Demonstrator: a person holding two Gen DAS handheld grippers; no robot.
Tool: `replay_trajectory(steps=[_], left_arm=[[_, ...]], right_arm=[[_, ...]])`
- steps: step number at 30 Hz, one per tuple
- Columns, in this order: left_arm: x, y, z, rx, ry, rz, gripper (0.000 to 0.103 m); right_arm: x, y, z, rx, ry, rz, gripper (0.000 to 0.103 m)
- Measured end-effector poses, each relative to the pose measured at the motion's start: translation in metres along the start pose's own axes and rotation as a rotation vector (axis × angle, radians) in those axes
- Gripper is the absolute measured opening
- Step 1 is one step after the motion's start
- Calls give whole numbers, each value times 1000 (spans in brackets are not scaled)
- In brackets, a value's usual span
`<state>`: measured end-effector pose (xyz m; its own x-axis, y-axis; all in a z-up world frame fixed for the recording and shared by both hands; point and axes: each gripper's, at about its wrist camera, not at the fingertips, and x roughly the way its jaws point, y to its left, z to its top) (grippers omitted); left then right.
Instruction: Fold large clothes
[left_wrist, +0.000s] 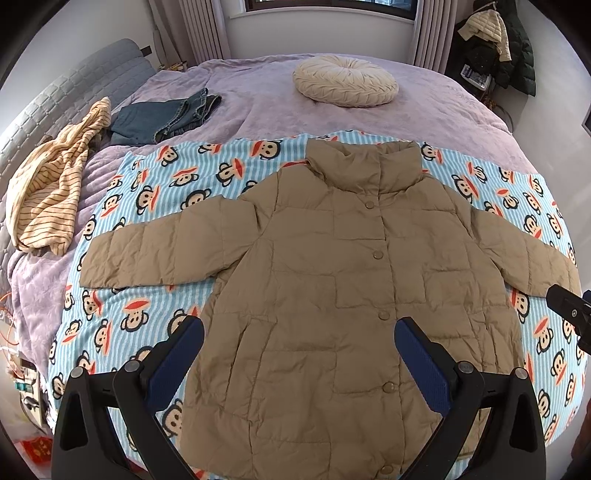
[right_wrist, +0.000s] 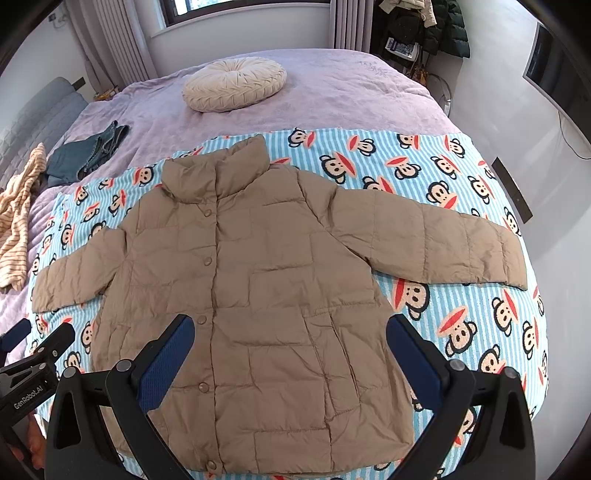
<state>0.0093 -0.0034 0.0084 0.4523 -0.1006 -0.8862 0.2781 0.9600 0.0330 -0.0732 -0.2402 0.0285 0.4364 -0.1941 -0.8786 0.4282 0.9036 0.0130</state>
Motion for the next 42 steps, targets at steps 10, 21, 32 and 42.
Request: replay_trajectory(steps=[10, 21, 32, 42], left_arm=[[2, 5, 0, -3, 2, 0, 103], [4, 10, 0, -5, 3, 1, 103], [4, 9, 0, -4, 3, 2, 103], [4, 7, 1, -4, 5, 2, 103]], right_arm=[[1, 1, 1, 2, 3, 1, 103], [3, 3, 2, 1, 5, 1, 103], [2, 4, 3, 3, 7, 1, 103], [3, 5, 4, 1, 9, 2, 103]])
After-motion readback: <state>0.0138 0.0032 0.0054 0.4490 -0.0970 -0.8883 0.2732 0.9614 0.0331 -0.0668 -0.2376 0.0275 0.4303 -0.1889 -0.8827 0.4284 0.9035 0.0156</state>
